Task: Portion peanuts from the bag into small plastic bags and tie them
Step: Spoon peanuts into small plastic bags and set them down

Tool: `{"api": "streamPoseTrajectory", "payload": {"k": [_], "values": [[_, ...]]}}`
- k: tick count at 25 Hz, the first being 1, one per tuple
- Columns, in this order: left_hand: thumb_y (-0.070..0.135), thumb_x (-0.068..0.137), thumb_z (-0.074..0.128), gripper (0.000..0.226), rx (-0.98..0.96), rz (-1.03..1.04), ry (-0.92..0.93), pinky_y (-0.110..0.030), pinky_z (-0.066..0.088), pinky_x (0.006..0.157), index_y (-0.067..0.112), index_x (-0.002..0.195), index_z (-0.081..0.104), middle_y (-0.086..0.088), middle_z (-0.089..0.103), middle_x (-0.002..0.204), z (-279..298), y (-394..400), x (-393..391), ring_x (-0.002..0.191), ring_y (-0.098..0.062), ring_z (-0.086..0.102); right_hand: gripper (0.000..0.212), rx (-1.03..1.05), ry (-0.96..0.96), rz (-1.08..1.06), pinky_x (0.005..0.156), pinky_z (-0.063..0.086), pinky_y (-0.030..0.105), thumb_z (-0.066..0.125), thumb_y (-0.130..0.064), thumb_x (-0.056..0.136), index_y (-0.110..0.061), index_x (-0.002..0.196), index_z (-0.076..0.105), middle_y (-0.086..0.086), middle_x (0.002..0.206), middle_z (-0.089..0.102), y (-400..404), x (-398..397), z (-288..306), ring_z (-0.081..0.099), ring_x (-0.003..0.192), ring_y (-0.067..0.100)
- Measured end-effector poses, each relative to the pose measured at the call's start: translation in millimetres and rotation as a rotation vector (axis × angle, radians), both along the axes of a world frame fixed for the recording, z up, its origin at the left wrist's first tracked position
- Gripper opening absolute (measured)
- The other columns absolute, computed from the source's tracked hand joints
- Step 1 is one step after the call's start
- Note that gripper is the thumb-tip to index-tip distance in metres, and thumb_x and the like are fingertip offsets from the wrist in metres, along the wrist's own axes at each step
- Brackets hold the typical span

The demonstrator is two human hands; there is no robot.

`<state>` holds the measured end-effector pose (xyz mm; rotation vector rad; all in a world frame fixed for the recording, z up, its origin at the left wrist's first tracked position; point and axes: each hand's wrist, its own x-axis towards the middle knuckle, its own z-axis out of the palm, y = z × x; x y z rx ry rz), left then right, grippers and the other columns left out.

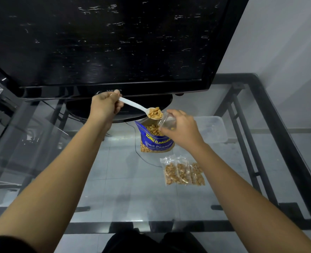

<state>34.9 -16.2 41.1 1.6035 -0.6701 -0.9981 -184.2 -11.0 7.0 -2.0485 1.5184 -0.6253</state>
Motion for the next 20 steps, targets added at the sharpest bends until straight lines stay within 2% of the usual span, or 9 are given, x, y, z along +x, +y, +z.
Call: {"api": "streamPoseTrajectory", "payload": {"k": [3,5,8,11,13,17,20], "values": [[0.027,0.093,0.054,0.022,-0.029,-0.093,-0.215,-0.020,0.049,0.063,0.008,0.096,0.065,0.000,0.059,0.065,13.2,1.0,-13.0,0.062,-0.007,0.056,0.052,0.004,-0.093,-0.017,0.077,0.044,0.025,0.073,-0.032,0.075,-0.015,0.121,0.057,0.004,0.115,0.062,1.2,5.0,-0.6,0.058,0.101,0.020],[0.028,0.092,0.053,0.020,-0.115,-0.178,-0.417,-0.022,0.052,0.066,0.012,0.093,0.066,0.002,0.062,0.064,26.7,5.4,-25.9,0.062,-0.006,0.059,0.048,0.013,-0.163,-0.046,0.077,0.044,0.024,0.075,-0.030,0.074,-0.015,0.117,0.058,0.003,0.113,0.063,3.2,6.8,-2.1,0.058,0.101,0.018],[0.029,0.092,0.054,0.016,-0.311,-0.295,-0.737,-0.016,0.047,0.062,0.018,0.087,0.065,0.009,0.061,0.060,49.9,17.3,-45.8,0.055,0.000,0.057,0.054,0.046,-0.319,-0.082,0.080,0.048,0.024,0.078,-0.030,0.070,-0.017,0.118,0.057,-0.001,0.111,0.061,7.2,8.8,-2.7,0.058,0.100,0.014],[0.028,0.092,0.055,0.021,-0.539,-0.331,-0.933,-0.016,0.045,0.061,0.011,0.091,0.068,0.005,0.063,0.066,66.9,27.2,-56.9,0.061,-0.007,0.059,0.060,0.173,-0.516,-0.030,0.085,0.050,0.020,0.076,-0.029,0.074,-0.023,0.127,0.049,-0.006,0.115,0.060,10.5,5.2,1.2,0.057,0.105,0.007],[0.026,0.091,0.056,0.022,-0.629,-0.328,-0.972,-0.010,0.044,0.060,0.007,0.092,0.069,0.004,0.062,0.070,74.1,29.0,-58.6,0.069,-0.007,0.059,0.055,0.233,-0.592,0.000,0.088,0.049,0.021,0.068,-0.024,0.082,-0.023,0.132,0.045,-0.010,0.113,0.060,10.7,0.4,2.6,0.057,0.107,0.006],[0.027,0.091,0.056,0.021,-0.626,-0.279,-0.879,-0.009,0.046,0.061,0.009,0.091,0.068,0.012,0.061,0.069,79.2,30.5,-56.3,0.060,0.002,0.060,0.045,0.157,-0.591,-0.066,0.087,0.050,0.025,0.063,-0.016,0.086,-0.020,0.128,0.047,-0.006,0.099,0.066,9.8,-5.7,0.5,0.063,0.099,0.013],[0.030,0.091,0.056,0.019,-0.534,-0.183,-0.758,-0.016,0.050,0.062,0.015,0.092,0.068,0.016,0.059,0.064,75.7,30.9,-50.9,0.060,0.000,0.063,0.034,0.110,-0.646,-0.147,0.078,0.054,0.026,0.067,-0.017,0.083,-0.029,0.105,0.044,-0.010,0.085,0.066,15.6,-7.4,1.5,0.066,0.087,0.013]]}}
